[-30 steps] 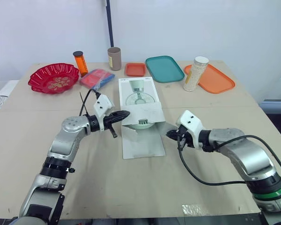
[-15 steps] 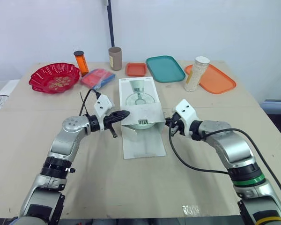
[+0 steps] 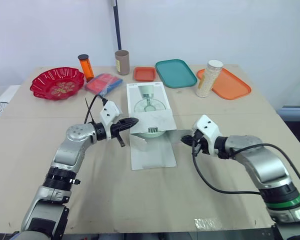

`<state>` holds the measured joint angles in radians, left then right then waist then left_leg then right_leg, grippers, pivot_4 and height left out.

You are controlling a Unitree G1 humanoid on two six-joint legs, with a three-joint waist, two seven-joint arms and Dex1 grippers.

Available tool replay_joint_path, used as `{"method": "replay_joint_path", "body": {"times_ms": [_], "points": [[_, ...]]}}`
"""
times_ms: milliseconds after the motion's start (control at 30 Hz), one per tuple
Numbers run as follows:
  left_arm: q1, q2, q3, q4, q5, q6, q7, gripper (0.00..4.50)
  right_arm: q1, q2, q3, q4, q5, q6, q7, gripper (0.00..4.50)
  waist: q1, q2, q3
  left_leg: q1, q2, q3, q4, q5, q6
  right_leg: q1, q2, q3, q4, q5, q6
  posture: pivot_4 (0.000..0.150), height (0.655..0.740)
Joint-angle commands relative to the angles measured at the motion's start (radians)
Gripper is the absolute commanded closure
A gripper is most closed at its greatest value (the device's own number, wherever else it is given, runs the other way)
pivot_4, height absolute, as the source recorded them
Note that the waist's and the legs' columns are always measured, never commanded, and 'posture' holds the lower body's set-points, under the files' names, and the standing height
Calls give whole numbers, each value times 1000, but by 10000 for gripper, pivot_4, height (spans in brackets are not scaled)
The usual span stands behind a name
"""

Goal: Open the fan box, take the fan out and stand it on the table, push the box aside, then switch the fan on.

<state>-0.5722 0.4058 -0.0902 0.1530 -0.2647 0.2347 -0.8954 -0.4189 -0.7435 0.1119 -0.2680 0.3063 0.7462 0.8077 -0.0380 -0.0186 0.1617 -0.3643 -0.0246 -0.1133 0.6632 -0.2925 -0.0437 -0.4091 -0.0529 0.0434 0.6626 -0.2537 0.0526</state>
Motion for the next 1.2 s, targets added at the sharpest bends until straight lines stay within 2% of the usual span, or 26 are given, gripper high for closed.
{"method": "replay_joint_path", "body": {"times_ms": [33,133,233,433,633,767,967,1100,1200], "points": [[-6,6,9,-3,1,-13,-3,45000,-18,-5,-70,-100,102,0,68,43841,-1,0,0,0,0,0,0,0,0,0,0,0,0,0,0,1500,7400],[-8,6,10,-2,2,-12,-3,45000,-69,50,-116,-96,188,47,55,43841,-1,0,0,0,0,0,0,0,0,1,0,0,0,0,0,1500,7400],[-9,8,11,-5,2,-10,-4,45000,-105,78,-121,-63,201,57,36,43841,1,0,0,0,0,0,0,0,0,1,0,0,0,0,0,1500,7400],[-5,16,14,-28,0,1,-3,45000,-215,188,-62,160,88,10,-100,43841,2,0,0,0,0,0,0,0,0,0,-1,0,0,0,0,1500,7400],[-5,23,16,-61,-8,19,-3,45000,-232,245,-5,261,9,-52,-127,43841,0,0,0,-1,0,0,0,0,0,-2,-1,0,1,0,0,1500,7400],[-16,26,17,-101,-18,34,-8,45000,-202,232,18,244,-6,-65,-93,43841,0,0,0,-1,0,0,0,0,0,-1,-1,0,1,0,0,1500,7400],[2,57,-29,-263,-85,112,-105,45000,-186,236,14,249,-22,-67,-103,43841,-1,0,0,0,0,0,0,0,0,-1,-1,0,1,0,0,1500,7400],[17,85,-104,-296,-36,100,-136,45000,-178,242,22,233,-22,-63,-99,43841,-1,0,0,2,0,0,0,0,0,1,-1,0,1,0,0,1500,7400],[23,113,-164,-266,48,63,-130,45000,-175,245,23,229,-25,-64,-100,43841,-2,0,0,2,0,0,0,0,0,1,-1,0,1,0,0,1500,7400]]}}
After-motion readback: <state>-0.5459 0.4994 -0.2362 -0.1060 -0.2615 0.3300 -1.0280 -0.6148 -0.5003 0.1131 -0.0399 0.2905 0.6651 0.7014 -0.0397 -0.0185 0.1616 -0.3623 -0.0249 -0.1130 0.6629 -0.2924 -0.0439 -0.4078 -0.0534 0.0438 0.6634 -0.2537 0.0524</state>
